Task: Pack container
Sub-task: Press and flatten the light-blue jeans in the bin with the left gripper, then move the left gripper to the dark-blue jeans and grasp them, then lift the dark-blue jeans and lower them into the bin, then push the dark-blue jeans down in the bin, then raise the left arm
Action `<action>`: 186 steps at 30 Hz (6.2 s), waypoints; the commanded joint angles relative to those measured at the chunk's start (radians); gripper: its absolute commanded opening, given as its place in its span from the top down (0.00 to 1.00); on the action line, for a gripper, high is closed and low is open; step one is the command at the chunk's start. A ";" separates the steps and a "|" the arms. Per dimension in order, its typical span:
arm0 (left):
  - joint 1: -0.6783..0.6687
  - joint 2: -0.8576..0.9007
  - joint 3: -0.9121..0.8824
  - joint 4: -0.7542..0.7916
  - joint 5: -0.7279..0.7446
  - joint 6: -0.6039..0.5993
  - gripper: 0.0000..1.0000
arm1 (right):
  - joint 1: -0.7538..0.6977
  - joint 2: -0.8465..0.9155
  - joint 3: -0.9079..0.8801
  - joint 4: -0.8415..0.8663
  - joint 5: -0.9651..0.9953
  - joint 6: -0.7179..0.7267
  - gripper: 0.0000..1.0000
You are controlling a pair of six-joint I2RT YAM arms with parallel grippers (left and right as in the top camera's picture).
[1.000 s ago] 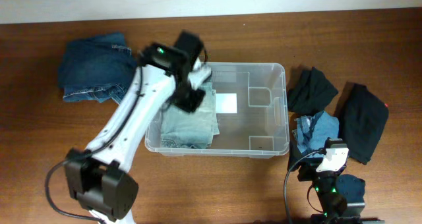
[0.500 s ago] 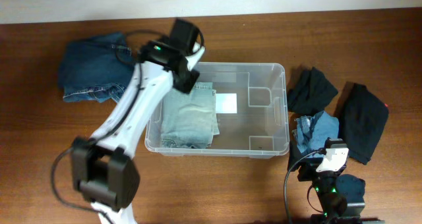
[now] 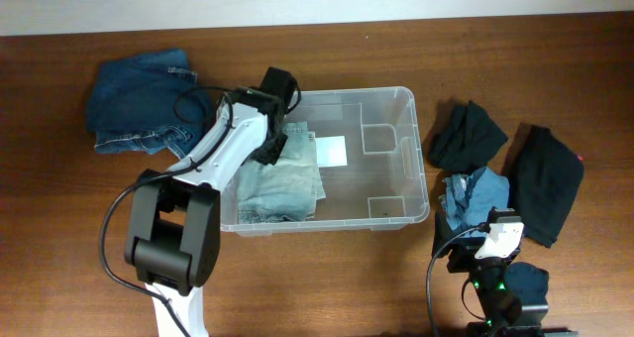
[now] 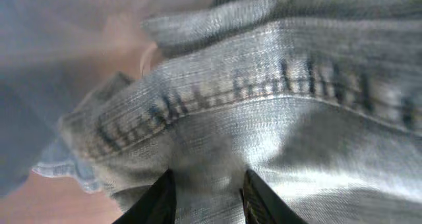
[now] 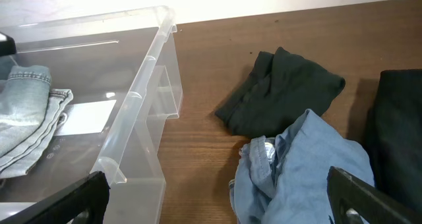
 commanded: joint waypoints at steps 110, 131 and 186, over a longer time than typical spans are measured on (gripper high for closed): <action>-0.348 -0.379 -0.145 0.740 0.374 -0.725 1.00 | -0.008 -0.006 -0.007 0.000 -0.005 0.007 0.02; -0.260 -0.457 -0.145 0.080 -0.056 -0.687 0.78 | -0.008 -0.006 -0.007 0.000 -0.005 0.007 0.02; 0.268 -0.581 0.422 -0.277 0.008 -0.167 0.01 | -0.008 -0.006 -0.007 0.065 0.077 -0.013 0.02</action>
